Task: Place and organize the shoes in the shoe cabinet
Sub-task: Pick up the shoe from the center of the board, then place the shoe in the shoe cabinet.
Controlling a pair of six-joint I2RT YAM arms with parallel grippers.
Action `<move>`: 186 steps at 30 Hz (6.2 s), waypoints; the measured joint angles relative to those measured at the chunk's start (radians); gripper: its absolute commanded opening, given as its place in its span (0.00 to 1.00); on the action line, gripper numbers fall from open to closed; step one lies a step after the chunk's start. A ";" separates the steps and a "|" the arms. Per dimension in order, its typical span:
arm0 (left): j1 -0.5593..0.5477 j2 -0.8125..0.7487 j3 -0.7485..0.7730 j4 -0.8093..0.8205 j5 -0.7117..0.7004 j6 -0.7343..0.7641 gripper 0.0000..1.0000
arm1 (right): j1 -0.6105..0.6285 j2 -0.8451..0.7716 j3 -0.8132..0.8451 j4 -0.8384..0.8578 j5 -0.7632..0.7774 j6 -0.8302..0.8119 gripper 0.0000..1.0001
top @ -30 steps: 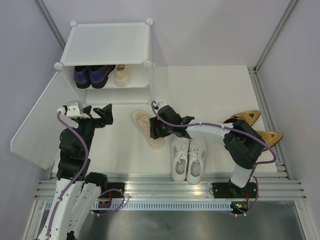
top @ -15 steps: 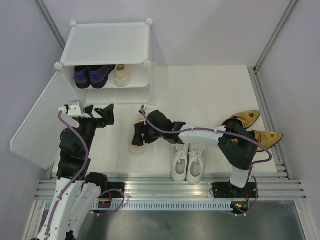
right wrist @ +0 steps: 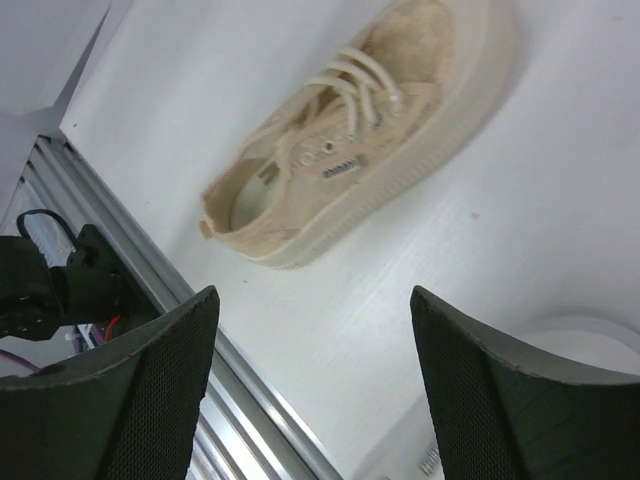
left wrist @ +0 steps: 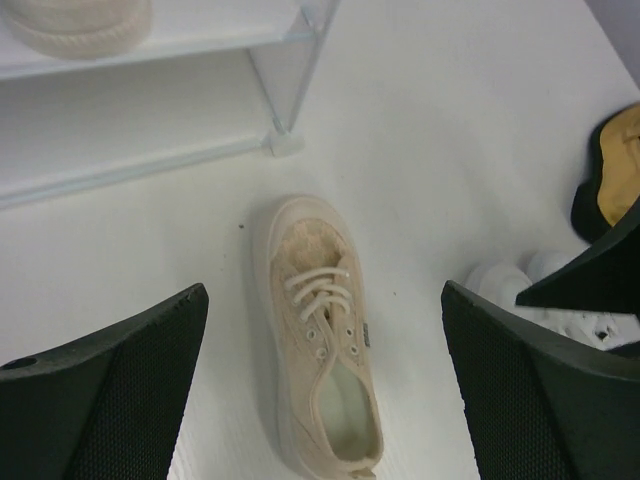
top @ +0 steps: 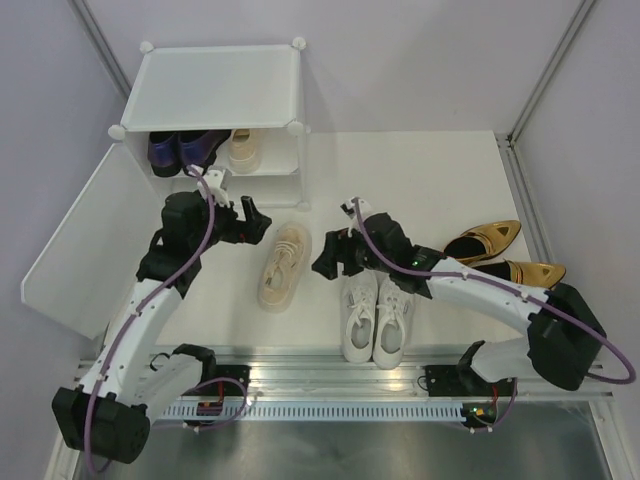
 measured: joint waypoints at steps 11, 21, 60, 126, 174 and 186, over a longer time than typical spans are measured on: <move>-0.238 0.266 0.091 -0.224 -0.006 0.093 0.96 | -0.184 -0.269 -0.145 -0.130 0.072 -0.090 0.83; -0.277 0.418 0.101 -0.287 -0.064 0.105 0.94 | -0.216 -0.300 -0.178 -0.153 0.122 -0.161 0.84; -0.358 0.505 0.158 -0.370 -0.220 0.138 0.02 | -0.222 -0.311 -0.209 -0.139 0.180 -0.183 0.84; -0.051 0.871 1.005 -0.435 -0.149 0.274 0.02 | -0.222 -0.369 -0.232 -0.132 0.197 -0.178 0.84; -0.053 0.806 0.927 -0.289 -0.101 0.219 0.71 | -0.227 -0.311 -0.232 -0.132 0.210 -0.182 0.84; -0.043 0.528 0.630 -0.122 -0.089 0.152 0.56 | -0.227 -0.311 -0.232 -0.132 0.198 -0.182 0.84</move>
